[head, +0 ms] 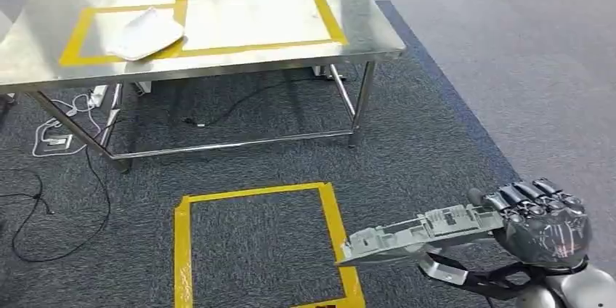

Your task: Take the parts from the cabinet and place them on the table.

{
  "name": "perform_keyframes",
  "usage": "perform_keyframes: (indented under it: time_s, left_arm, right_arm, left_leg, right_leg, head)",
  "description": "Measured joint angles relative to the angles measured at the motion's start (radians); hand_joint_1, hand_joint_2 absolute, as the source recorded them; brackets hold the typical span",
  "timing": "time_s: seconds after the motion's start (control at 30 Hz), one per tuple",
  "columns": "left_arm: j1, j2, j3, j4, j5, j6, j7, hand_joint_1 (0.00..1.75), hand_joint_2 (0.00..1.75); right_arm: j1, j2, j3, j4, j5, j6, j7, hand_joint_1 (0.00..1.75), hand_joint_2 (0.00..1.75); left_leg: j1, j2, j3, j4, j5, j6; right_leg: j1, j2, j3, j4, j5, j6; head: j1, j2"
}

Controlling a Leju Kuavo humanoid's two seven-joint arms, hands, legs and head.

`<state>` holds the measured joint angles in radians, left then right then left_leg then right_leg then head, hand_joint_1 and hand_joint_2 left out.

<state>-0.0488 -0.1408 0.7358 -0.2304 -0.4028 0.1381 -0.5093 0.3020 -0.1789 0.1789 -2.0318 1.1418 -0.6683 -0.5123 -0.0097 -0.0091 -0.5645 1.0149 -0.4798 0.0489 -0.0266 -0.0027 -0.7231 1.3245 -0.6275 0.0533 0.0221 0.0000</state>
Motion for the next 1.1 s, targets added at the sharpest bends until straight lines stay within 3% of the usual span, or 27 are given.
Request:
perform_keyframes:
  time_s: [0.03, 0.1, 0.17, 0.27, 0.33, 0.37, 0.43, 0.47, 0.5, 0.57, 0.6, 0.63, 0.73, 0.8, 0.83, 0.87, 0.9, 0.93, 0.97, 1.0, 1.03, 1.07, 1.1]
  left_arm:
    - [0.001, 0.0, 0.0, 0.0, 0.0, 0.0, 0.0, 0.0, 0.0]
    - [0.001, 0.0, 0.0, 0.0, 0.0, 0.001, -0.002, 0.0, 0.0]
    - [-0.001, 0.0, 0.001, 0.0, -0.001, 0.005, -0.008, 0.0, 0.0]
    - [-0.001, 0.0, 0.005, 0.0, -0.001, 0.009, -0.013, 0.0, 0.0]
    - [-0.004, 0.001, 0.005, 0.0, -0.002, 0.01, -0.015, 0.0, 0.0]
    - [-0.005, 0.001, 0.005, 0.0, -0.002, 0.01, -0.015, 0.0, 0.0]
    - [-0.003, 0.001, 0.006, 0.0, -0.003, 0.01, -0.015, 0.0, 0.0]
    - [-0.001, 0.0, 0.006, 0.0, -0.002, 0.01, -0.015, 0.0, 0.0]
    - [0.002, 0.0, 0.007, 0.0, -0.002, 0.01, -0.015, 0.0, 0.0]
    - [0.003, 0.001, 0.007, 0.0, -0.002, 0.01, -0.015, 0.0, 0.0]
    - [0.003, 0.002, 0.007, 0.0, -0.002, 0.009, -0.015, 0.0, 0.0]
    - [0.003, 0.002, 0.007, 0.0, -0.003, 0.009, -0.015, 0.0, 0.0]
    - [0.0, 0.004, 0.008, 0.0, -0.004, 0.008, -0.016, 0.0, 0.0]
    - [0.003, 0.004, 0.008, 0.0, -0.005, 0.008, -0.018, 0.0, 0.0]
    - [0.005, 0.003, 0.008, 0.0, -0.006, 0.006, -0.018, 0.0, 0.0]
    - [0.004, 0.003, 0.008, 0.0, -0.008, 0.005, -0.02, 0.0, 0.0]
    - [0.001, 0.004, 0.009, 0.0, -0.008, 0.005, -0.021, 0.0, 0.0]
    - [0.0, 0.004, 0.01, 0.0, -0.008, 0.004, -0.021, 0.0, 0.0]
    - [0.0, 0.002, 0.011, 0.0, -0.011, 0.002, -0.021, 0.0, 0.0]
    - [0.002, 0.002, 0.012, 0.0, -0.013, 0.002, -0.021, 0.0, 0.0]
    - [0.003, 0.002, 0.013, 0.0, -0.014, 0.002, -0.021, 0.0, 0.0]
    - [0.003, 0.002, 0.014, 0.0, -0.014, 0.002, -0.021, 0.0, 0.0]
    - [0.003, 0.002, 0.015, 0.0, -0.015, 0.002, -0.021, 0.0, 0.0]
  right_arm:
    - [0.0, 0.0, 0.0, 0.0, 0.0, 0.0, 0.0, 1.75, 1.75]
    - [0.001, -0.002, 0.002, 0.0, 0.0, 0.0, 0.003, 1.75, 1.75]
    - [0.001, -0.002, 0.004, 0.002, 0.0, 0.0, 0.004, 1.75, 1.75]
    - [0.007, -0.003, 0.004, 0.002, 0.0, 0.0, 0.008, 1.75, 1.75]
    - [0.009, -0.004, 0.005, 0.001, 0.0, 0.0, 0.008, 1.75, 1.75]
    - [0.009, -0.004, 0.005, 0.001, 0.0, 0.0, 0.009, 1.75, 1.75]
    - [0.01, -0.005, 0.005, 0.001, 0.0, 0.0, 0.009, 1.75, 1.75]
    - [0.012, -0.005, 0.005, 0.001, 0.0, 0.0, 0.01, 1.75, 1.75]
    - [0.014, -0.005, 0.005, 0.002, 0.001, 0.0, 0.011, 1.75, 1.75]
    - [0.015, -0.005, 0.005, 0.002, 0.001, 0.0, 0.011, 1.75, 1.75]
    - [0.015, -0.005, 0.005, 0.001, 0.001, 0.0, 0.011, 1.75, 1.75]
    - [0.015, -0.005, 0.005, 0.001, 0.001, 0.0, 0.012, 1.75, 1.75]
    - [0.015, -0.005, 0.005, 0.001, 0.002, 0.0, 0.014, 1.75, 1.75]
    - [0.014, -0.006, 0.006, 0.001, 0.002, 0.0, 0.014, 1.75, 1.75]
    - [0.015, -0.007, 0.006, -0.001, 0.001, 0.0, 0.014, 1.75, 1.75]
    - [0.012, -0.008, 0.007, -0.001, 0.001, 0.0, 0.013, 1.75, 1.75]
    - [0.01, -0.009, 0.007, -0.001, 0.001, 0.0, 0.014, 1.75, 1.75]
    - [0.012, -0.01, 0.007, -0.001, 0.0, 0.0, 0.014, 1.75, 1.75]
    - [0.015, -0.01, 0.007, -0.001, 0.0, 0.0, 0.014, 1.75, 1.75]
    - [0.015, -0.01, 0.007, 0.0, -0.002, 0.0, 0.013, 1.75, 1.75]
    - [0.015, -0.01, 0.007, 0.0, -0.003, 0.0, 0.013, 1.75, 1.75]
    - [0.015, -0.01, 0.007, 0.0, -0.004, 0.0, 0.013, 1.75, 1.75]
    - [0.015, -0.01, 0.007, 0.0, -0.005, 0.0, 0.012, 1.75, 1.75]
  left_leg:
    - [0.0, -0.002, 0.008, 0.0, -0.006, -0.001]
    - [0.0, -0.005, 0.029, 0.003, -0.022, -0.007]
    - [-0.007, -0.006, 0.026, 0.014, -0.037, -0.02]
    - [-0.005, -0.007, 0.03, 0.006, -0.041, -0.029]
    - [-0.004, -0.004, 0.031, 0.029, -0.059, -0.04]
    - [-0.001, -0.003, 0.005, 0.08, -0.082, -0.048]
    - [0.008, -0.003, -0.091, 0.254, -0.146, -0.059]
    - [0.01, -0.002, -0.131, 0.314, -0.153, -0.061]
    - [0.011, -0.002, -0.148, 0.323, -0.135, -0.061]
    - [0.011, -0.002, -0.125, 0.228, -0.04, -0.056]
    - [0.01, -0.002, -0.095, 0.142, 0.019, -0.049]
    - [0.007, -0.001, -0.066, 0.064, 0.05, -0.041]
    - [-0.005, 0.004, -0.048, 0.037, 0.01, -0.027]
    - [-0.004, 0.002, -0.034, 0.017, 0.008, -0.016]
    - [0.003, 0.002, -0.018, 0.001, 0.013, -0.013]
    - [0.004, 0.001, -0.008, -0.004, 0.009, -0.007]
    - [0.003, 0.001, -0.004, -0.005, 0.006, -0.002]
    - [0.001, 0.001, 0.001, -0.005, -0.001, 0.004]
    - [-0.002, 0.001, 0.007, -0.005, -0.008, 0.006]
    - [-0.004, 0.001, 0.016, -0.005, -0.017, 0.007]
    - [-0.005, -0.001, 0.028, -0.005, -0.025, 0.007]
    - [-0.005, -0.002, 0.042, -0.005, -0.035, 0.006]
    - [-0.005, -0.004, 0.063, -0.004, -0.048, 0.004]
  right_leg:
    - [0.0, 0.0, 0.013, -0.045, 0.044, -0.001]
    - [0.001, 0.0, 0.093, -0.232, 0.159, -0.007]
    - [0.005, 0.004, 0.136, -0.292, 0.138, -0.016]
    - [0.009, 0.006, 0.132, -0.286, 0.131, -0.031]
    - [-0.001, 0.004, 0.148, -0.293, 0.126, -0.04]
    - [-0.002, 0.0, 0.154, -0.293, 0.12, -0.047]
    - [-0.001, -0.002, 0.166, -0.293, 0.108, -0.049]
    - [-0.001, -0.002, 0.173, -0.293, 0.102, -0.049]
    - [-0.002, -0.001, 0.182, -0.293, 0.096, -0.048]
    - [-0.002, 0.001, 0.205, -0.293, 0.081, -0.045]
    - [-0.002, 0.001, 0.218, -0.294, 0.071, -0.041]
    - [-0.004, 0.0, 0.212, -0.298, 0.061, -0.037]
    - [-0.003, -0.001, 0.221, -0.308, 0.054, -0.018]
    - [-0.001, -0.004, 0.239, -0.325, 0.049, -0.004]
    - [-0.004, -0.002, 0.243, -0.318, 0.044, -0.002]
    - [-0.002, -0.001, 0.223, -0.28, 0.028, -0.001]
    - [-0.001, 0.001, 0.18, -0.209, -0.003, 0.0]
    - [-0.001, 0.001, 0.12, -0.116, -0.036, 0.001]
    - [-0.001, 0.001, 0.065, -0.042, -0.053, 0.002]
    - [-0.001, 0.001, 0.028, -0.01, -0.041, 0.001]
    - [0.0, 0.001, 0.02, -0.027, -0.001, 0.0]
    - [0.002, 0.001, 0.03, -0.078, 0.052, -0.001]
    - [0.004, 0.001, 0.062, -0.174, 0.13, -0.007]
  head:
    - [0.001, 0.0]
    - [0.001, 0.0]
    - [0.002, 0.0]
    - [0.0, 0.0]
    - [-0.003, 0.0]
    - [-0.006, 0.0]
    - [-0.006, 0.0]
    - [-0.006, 0.0]
    - [-0.006, 0.0]
    - [-0.006, 0.0]
    - [-0.006, 0.0]
    - [-0.006, 0.0]
    - [-0.008, 0.0]
    - [-0.008, 0.0]
    - [-0.004, 0.0]
    - [-0.003, 0.0]
    - [0.0, 0.0]
    - [0.0, 0.0]
    - [0.0, 0.0]
    - [0.0, 0.0]
    - [0.0, 0.0]
    - [0.0, 0.0]
    - [0.0, 0.0]
